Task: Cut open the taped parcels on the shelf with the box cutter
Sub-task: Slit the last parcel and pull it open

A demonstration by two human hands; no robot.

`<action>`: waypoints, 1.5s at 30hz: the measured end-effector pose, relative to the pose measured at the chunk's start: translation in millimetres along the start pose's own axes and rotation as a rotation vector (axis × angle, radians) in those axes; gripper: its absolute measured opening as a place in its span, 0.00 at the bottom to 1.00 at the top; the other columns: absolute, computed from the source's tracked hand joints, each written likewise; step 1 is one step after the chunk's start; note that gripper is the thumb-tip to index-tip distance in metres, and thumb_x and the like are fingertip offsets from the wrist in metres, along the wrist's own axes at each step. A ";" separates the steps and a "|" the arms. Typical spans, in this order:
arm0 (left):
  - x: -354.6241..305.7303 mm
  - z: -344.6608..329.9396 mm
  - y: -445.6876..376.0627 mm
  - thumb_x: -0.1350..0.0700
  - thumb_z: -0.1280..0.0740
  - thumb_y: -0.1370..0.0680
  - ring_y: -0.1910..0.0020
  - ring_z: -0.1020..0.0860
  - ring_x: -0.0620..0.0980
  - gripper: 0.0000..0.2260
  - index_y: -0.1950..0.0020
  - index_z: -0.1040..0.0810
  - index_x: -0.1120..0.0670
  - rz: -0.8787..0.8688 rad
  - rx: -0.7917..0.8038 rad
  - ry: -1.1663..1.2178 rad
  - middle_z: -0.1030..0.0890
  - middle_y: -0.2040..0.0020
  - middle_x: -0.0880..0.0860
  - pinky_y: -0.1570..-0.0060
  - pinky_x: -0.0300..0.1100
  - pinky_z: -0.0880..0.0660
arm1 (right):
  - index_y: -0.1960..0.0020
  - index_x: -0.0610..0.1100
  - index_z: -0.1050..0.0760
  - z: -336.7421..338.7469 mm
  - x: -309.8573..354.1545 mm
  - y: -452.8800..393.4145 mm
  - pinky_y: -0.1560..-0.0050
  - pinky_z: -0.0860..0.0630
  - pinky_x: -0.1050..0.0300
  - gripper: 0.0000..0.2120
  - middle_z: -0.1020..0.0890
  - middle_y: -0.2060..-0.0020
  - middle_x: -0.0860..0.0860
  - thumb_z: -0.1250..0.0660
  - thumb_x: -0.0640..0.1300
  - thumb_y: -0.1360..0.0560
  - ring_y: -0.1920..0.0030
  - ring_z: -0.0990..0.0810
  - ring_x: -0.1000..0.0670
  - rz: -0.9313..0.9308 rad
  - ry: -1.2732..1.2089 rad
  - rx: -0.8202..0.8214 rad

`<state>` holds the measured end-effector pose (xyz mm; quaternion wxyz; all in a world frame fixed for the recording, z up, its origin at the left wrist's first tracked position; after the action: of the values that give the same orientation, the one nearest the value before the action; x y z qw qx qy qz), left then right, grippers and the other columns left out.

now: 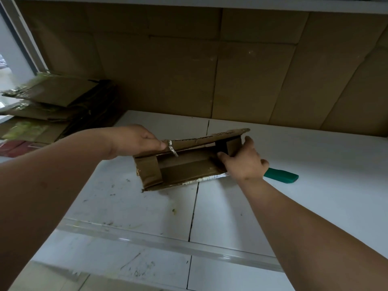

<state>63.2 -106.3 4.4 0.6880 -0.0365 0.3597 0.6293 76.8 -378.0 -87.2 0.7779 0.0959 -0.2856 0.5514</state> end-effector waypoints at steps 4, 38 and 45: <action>12.8 -1.0 -11.0 0.39 0.37 0.23 0.52 0.23 0.46 0.14 0.50 0.21 0.47 -0.023 -0.323 0.028 0.19 0.52 0.48 0.56 0.41 0.27 | 0.46 0.48 0.34 1.6 0.0 1.7 0.49 0.34 0.49 0.08 0.25 0.58 0.51 0.39 0.49 0.23 0.52 0.23 0.41 0.050 -0.163 0.042; 73.9 7.4 -6.3 0.68 0.37 0.23 0.53 0.25 0.50 0.29 0.25 0.35 0.50 0.005 -0.672 -0.004 0.24 0.41 0.56 0.65 0.35 0.31 | 0.55 0.50 0.25 1.9 15.1 13.1 0.46 0.19 0.42 0.04 0.18 0.54 0.44 0.36 0.43 0.22 0.52 0.20 0.43 -0.236 -0.816 0.233; 84.5 15.9 3.0 0.67 0.39 0.21 0.54 0.25 0.44 0.22 0.34 0.24 0.44 0.010 -0.531 0.339 0.23 0.50 0.46 0.63 0.34 0.31 | 0.55 0.50 0.24 2.7 2.2 14.7 0.52 0.19 0.51 0.08 0.18 0.56 0.49 0.37 0.40 0.20 0.52 0.19 0.47 -0.466 -1.153 0.254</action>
<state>63.4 -26.8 -28.4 0.5815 -0.3176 0.2927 0.6895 62.9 -371.9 -86.2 0.5813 0.5287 -0.5626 0.2570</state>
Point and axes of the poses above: each hand's wrist, its own y-axis away from the middle knuckle, its own z-axis out of the back of the hand, x = y × z, the point moved 2 cm from there along -y, towards the middle knuckle
